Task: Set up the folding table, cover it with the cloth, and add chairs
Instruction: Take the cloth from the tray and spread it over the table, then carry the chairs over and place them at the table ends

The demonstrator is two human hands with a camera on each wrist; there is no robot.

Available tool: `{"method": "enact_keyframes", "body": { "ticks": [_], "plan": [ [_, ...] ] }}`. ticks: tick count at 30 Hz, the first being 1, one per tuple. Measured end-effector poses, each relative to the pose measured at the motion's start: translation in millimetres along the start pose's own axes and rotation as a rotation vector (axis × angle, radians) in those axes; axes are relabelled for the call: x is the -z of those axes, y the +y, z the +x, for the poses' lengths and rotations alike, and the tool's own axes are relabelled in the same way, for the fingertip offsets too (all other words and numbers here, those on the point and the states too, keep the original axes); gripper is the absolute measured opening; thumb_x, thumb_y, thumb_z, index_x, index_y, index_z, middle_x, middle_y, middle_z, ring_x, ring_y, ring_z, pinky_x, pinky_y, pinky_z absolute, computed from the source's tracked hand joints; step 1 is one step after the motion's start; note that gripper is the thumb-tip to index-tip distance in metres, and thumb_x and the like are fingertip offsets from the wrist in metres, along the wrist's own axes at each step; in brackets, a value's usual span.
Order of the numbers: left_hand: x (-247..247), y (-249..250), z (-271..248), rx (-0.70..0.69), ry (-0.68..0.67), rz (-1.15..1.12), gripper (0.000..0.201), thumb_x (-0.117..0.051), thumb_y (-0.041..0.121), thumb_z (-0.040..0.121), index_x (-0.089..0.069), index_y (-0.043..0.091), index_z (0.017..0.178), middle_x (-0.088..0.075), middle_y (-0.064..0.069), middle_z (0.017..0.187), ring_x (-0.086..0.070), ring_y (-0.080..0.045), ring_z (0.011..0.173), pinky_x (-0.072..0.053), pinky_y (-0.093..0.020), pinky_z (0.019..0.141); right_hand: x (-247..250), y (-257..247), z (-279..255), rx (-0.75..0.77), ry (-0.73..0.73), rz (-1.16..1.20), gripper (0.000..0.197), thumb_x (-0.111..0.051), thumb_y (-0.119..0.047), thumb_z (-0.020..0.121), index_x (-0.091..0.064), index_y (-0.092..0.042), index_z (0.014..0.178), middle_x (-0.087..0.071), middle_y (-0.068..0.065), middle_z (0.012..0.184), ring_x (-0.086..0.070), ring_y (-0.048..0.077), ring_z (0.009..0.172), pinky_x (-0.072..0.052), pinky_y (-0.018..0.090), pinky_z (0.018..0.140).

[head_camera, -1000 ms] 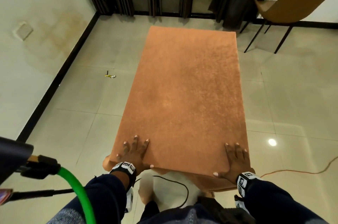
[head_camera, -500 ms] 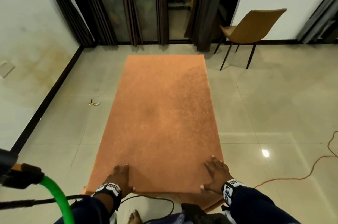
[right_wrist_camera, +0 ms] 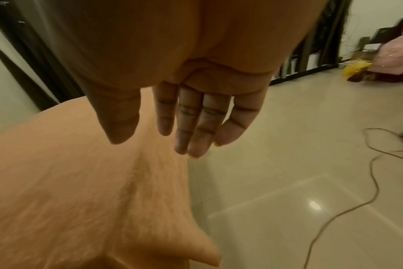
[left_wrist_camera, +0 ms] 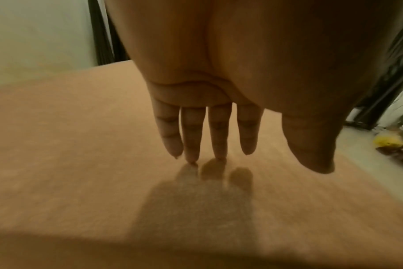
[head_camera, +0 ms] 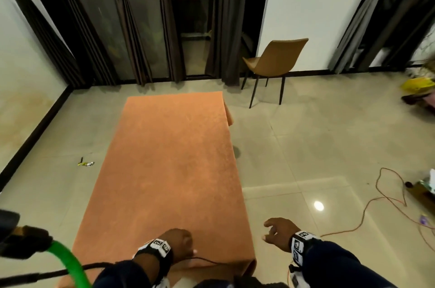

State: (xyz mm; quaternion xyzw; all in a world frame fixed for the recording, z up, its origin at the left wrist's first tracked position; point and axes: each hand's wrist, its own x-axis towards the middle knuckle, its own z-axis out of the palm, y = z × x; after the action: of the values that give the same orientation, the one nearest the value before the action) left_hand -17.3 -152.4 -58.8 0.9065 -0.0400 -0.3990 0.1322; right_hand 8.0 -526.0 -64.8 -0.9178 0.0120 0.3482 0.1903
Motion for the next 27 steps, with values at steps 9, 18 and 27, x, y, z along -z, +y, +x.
{"method": "enact_keyframes", "body": {
  "ticks": [9, 18, 27],
  "plan": [
    [38, 97, 33, -0.187, -0.017, -0.221, 0.078, -0.065, 0.066, 0.083, -0.052, 0.02, 0.144, -0.06, -0.006, 0.139, -0.059, -0.021, 0.124, -0.043, -0.028, 0.104, 5, 26, -17, -0.083, -0.041, -0.024, 0.063, -0.068, -0.062, 0.085, -0.059, -0.028, 0.137, -0.064, -0.003, 0.132, -0.055, 0.016, 0.128, -0.039, 0.025, 0.107],
    [40, 194, 100, -0.174, -0.065, -0.146, 0.067, -0.068, 0.06, 0.085, -0.056, 0.024, 0.141, -0.063, 0.0, 0.134, -0.06, -0.018, 0.121, -0.043, -0.03, 0.106, 79, 95, 27, -0.042, 0.007, 0.119, 0.059, -0.068, -0.058, 0.087, -0.059, -0.027, 0.137, -0.068, -0.004, 0.123, -0.059, 0.016, 0.121, -0.042, 0.026, 0.103],
    [80, 365, 215, -0.129, 0.103, -0.656, 0.045, -0.081, 0.04, 0.082, -0.067, 0.016, 0.117, -0.069, 0.012, 0.075, -0.062, -0.01, 0.074, -0.049, -0.031, 0.083, 184, 244, 69, -0.063, 0.112, 0.318, 0.049, -0.073, -0.051, 0.087, -0.066, -0.024, 0.126, -0.074, -0.004, 0.103, -0.065, 0.017, 0.105, -0.049, 0.032, 0.099]
  ]
}}
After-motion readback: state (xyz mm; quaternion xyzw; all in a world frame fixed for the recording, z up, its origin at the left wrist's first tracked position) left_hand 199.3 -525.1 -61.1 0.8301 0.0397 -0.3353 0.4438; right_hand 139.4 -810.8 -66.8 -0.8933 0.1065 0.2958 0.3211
